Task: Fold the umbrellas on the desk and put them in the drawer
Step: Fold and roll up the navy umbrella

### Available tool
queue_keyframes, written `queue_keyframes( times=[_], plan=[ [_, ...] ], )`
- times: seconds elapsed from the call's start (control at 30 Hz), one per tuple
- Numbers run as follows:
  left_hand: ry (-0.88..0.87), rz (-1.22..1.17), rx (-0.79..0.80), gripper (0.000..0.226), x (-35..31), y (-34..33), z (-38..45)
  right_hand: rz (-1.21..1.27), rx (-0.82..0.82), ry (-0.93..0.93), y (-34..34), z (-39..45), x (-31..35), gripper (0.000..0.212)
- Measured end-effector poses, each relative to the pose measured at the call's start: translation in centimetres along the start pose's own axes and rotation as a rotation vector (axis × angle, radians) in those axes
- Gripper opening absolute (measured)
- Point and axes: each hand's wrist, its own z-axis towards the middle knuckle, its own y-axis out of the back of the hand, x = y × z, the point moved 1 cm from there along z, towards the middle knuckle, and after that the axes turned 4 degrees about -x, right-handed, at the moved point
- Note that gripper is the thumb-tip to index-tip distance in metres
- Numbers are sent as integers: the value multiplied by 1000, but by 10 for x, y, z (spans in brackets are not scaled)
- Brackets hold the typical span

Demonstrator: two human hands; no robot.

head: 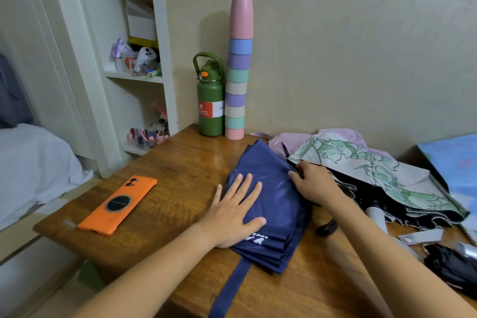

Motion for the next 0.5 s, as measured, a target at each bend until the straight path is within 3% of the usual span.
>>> queue_keyframes(
  times=[0.1,0.17,0.23,0.4,0.5],
  plan=[
    [1,-4,-2,81,0,-1,0,28,96,-80,-9,10,11,45],
    [1,-9,-3,81,0,-1,0,66,56,-83,-8,12,19,40],
    [-1,-18,-4,80,0,-1,0,45,-37,-24,-4,6,27,32],
    [1,-27,-14,81,2,-2,1,165,-242,307,2,-17,40,50],
    [5,-27,-20,81,0,-1,1,438,-228,288,5,-32,54,53]
  ],
)
